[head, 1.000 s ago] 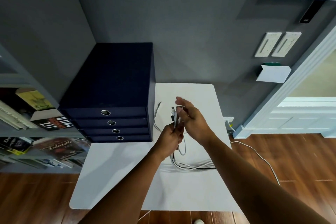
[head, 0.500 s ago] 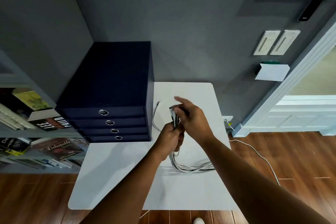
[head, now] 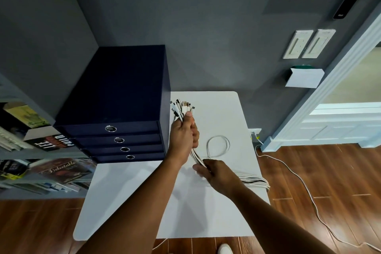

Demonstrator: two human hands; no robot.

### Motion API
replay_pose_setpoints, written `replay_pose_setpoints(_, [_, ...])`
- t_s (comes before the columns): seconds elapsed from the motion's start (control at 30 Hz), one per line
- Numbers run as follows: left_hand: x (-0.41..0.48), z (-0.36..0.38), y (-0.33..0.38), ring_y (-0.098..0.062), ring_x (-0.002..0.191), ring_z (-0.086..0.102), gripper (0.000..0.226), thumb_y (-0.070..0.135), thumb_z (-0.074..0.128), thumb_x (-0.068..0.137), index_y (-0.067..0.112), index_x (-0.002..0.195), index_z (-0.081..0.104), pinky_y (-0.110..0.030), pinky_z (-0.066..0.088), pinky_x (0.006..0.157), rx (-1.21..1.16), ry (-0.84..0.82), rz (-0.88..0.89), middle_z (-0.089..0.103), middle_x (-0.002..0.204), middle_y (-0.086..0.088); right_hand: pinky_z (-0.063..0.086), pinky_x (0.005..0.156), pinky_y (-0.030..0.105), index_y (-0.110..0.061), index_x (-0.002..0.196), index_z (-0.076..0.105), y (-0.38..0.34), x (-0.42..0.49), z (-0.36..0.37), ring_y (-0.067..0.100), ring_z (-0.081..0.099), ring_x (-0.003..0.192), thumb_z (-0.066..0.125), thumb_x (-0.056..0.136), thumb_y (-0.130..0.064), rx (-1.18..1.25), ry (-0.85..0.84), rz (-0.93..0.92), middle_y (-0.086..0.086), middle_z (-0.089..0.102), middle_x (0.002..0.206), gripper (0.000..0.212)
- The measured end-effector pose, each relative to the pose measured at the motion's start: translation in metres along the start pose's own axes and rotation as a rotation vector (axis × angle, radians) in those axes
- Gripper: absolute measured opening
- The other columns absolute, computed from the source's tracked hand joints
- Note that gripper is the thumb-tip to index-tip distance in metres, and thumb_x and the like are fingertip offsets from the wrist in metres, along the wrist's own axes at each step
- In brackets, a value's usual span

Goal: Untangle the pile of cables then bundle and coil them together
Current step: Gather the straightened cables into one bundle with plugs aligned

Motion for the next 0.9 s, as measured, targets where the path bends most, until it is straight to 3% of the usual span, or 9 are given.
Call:
replay_pose_setpoints(0.13, [-0.001,0.004,0.007,-0.011,0.045,0.02,0.041,0.04,0.043,0.105,0.022,0.069,0.038,-0.019,0.015,0.045,-0.045,0.012,0.034,0.029,0.056,0.004,0.053,0.066,0.035,-0.012,0.066,0.061,0.016,0.001,-0.013,0.014,0.061,0.052,0.046,0.081,-0.079,-0.062,-0.012,0.173,0.001,0.065,0.056,0.071])
replay_pose_setpoints(0.3, [-0.002,0.01,0.012,-0.011,0.045,0.019,0.041,0.038,0.043,0.106,0.022,0.068,0.037,-0.021,0.013,0.045,-0.069,0.0,0.05,0.028,0.056,0.004,0.05,0.068,0.042,-0.003,0.068,0.052,0.02,0.006,-0.018,0.027,0.058,0.063,0.04,0.077,-0.087,-0.087,0.01,0.175,0.013,0.063,0.064,0.085])
replay_pose_setpoints(0.43, [-0.005,0.007,0.014,-0.011,0.044,0.021,0.041,0.036,0.042,0.106,0.019,0.069,0.037,-0.02,0.013,0.045,-0.106,0.001,0.056,0.029,0.055,0.003,0.046,0.068,0.046,-0.01,0.073,0.046,0.015,0.002,-0.022,0.027,0.05,0.064,0.041,0.092,-0.068,-0.122,0.027,0.037,0.01,0.055,0.063,0.061])
replay_pose_setpoints(0.57, [-0.015,0.003,0.012,-0.013,0.049,0.019,0.043,0.033,0.045,0.104,0.02,0.066,0.033,-0.027,0.011,0.049,-0.074,-0.09,0.103,0.026,0.056,0.002,0.031,0.058,0.037,-0.019,0.076,0.036,0.016,0.001,-0.018,0.03,0.043,0.064,0.048,0.099,-0.047,-0.275,0.017,-0.055,-0.004,0.041,0.056,0.039])
replay_pose_setpoints(0.73, [-0.032,-0.022,-0.009,-0.014,0.05,0.018,0.04,0.029,0.053,0.096,0.016,0.066,0.03,-0.027,0.016,0.048,0.087,-0.157,0.195,0.024,0.056,0.002,0.034,0.061,0.034,-0.02,0.083,0.045,0.026,-0.002,-0.001,0.038,0.062,0.084,0.051,0.097,-0.034,-0.405,-0.064,-0.073,0.014,0.065,0.085,0.021])
replay_pose_setpoints(0.83, [-0.04,-0.044,-0.027,-0.014,0.049,0.019,0.041,0.029,0.054,0.097,0.02,0.064,0.032,-0.026,0.017,0.048,0.134,-0.066,0.196,0.023,0.056,0.001,0.035,0.062,0.032,-0.017,0.082,0.051,0.033,-0.002,0.013,0.035,0.063,0.091,0.053,0.095,-0.042,-0.477,-0.134,-0.003,0.013,0.068,0.092,0.028])
replay_pose_setpoints(0.9, [-0.045,-0.061,-0.038,-0.012,0.046,0.021,0.043,0.027,0.054,0.102,0.022,0.064,0.033,-0.022,0.021,0.046,0.172,0.017,0.204,0.025,0.054,0.003,0.037,0.063,0.031,-0.02,0.07,0.048,0.038,-0.002,0.015,0.03,0.064,0.088,0.055,0.088,-0.063,-0.501,-0.141,0.045,0.01,0.068,0.087,0.047])
Point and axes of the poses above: each hand's wrist, its own x-axis towards the middle knuckle, its own z-axis out of the palm, y = z × x, the point moved 9 cm from there along x, towards the middle knuckle
